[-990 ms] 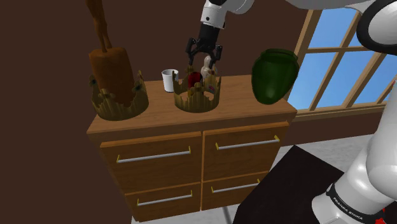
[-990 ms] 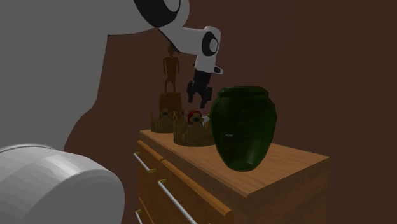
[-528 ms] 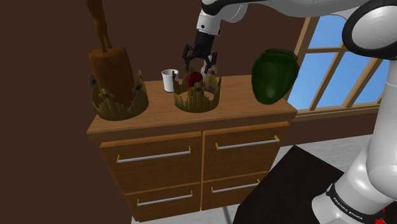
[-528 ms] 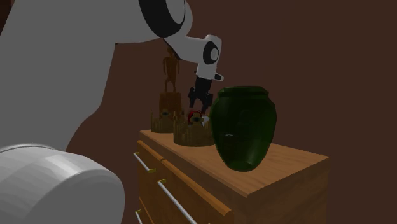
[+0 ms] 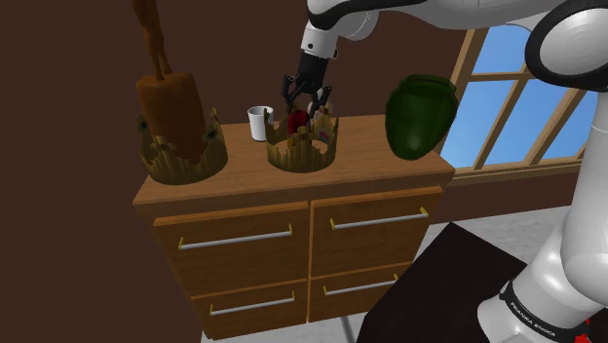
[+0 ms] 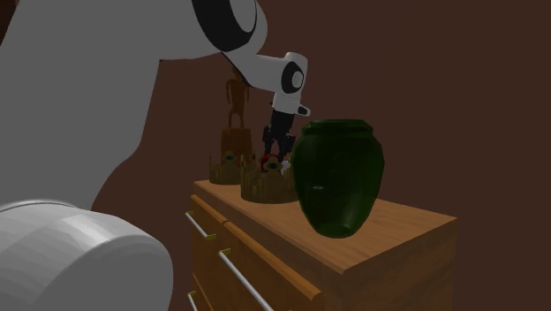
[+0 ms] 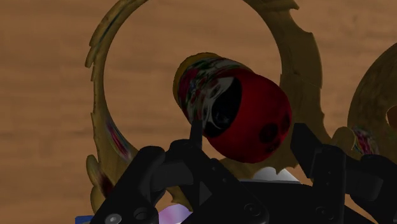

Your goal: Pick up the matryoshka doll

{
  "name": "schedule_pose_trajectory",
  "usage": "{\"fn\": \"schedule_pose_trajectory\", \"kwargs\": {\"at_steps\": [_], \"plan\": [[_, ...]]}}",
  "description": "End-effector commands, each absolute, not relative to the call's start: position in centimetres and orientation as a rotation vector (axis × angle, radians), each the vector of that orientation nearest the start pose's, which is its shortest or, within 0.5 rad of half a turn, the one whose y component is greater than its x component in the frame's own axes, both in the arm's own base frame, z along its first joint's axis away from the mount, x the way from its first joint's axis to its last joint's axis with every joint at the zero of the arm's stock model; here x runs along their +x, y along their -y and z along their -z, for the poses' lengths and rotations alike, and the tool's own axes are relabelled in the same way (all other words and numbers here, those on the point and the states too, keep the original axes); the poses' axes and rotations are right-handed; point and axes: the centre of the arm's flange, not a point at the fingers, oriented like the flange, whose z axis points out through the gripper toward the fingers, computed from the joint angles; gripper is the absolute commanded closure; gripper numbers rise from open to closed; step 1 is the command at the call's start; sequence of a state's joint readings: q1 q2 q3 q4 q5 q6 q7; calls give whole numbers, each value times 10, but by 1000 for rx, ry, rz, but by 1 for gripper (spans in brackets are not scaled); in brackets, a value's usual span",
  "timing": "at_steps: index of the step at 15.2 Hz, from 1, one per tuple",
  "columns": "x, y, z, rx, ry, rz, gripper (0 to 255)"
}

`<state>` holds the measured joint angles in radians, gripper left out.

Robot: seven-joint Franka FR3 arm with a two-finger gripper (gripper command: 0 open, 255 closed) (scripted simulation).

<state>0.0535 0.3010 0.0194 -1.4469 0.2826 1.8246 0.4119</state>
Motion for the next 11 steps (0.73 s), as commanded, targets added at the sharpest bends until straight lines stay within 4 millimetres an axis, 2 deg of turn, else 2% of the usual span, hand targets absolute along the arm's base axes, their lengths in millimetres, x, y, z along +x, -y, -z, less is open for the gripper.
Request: {"fn": "schedule_pose_trajectory", "kwargs": {"at_steps": [1,5,11], "plan": [[659,-70,-525,-2794,-566,2,255],[658,-70,-525,-2794,-566,2,255],[658,-70,-557,-2794,-566,2,255]]}}
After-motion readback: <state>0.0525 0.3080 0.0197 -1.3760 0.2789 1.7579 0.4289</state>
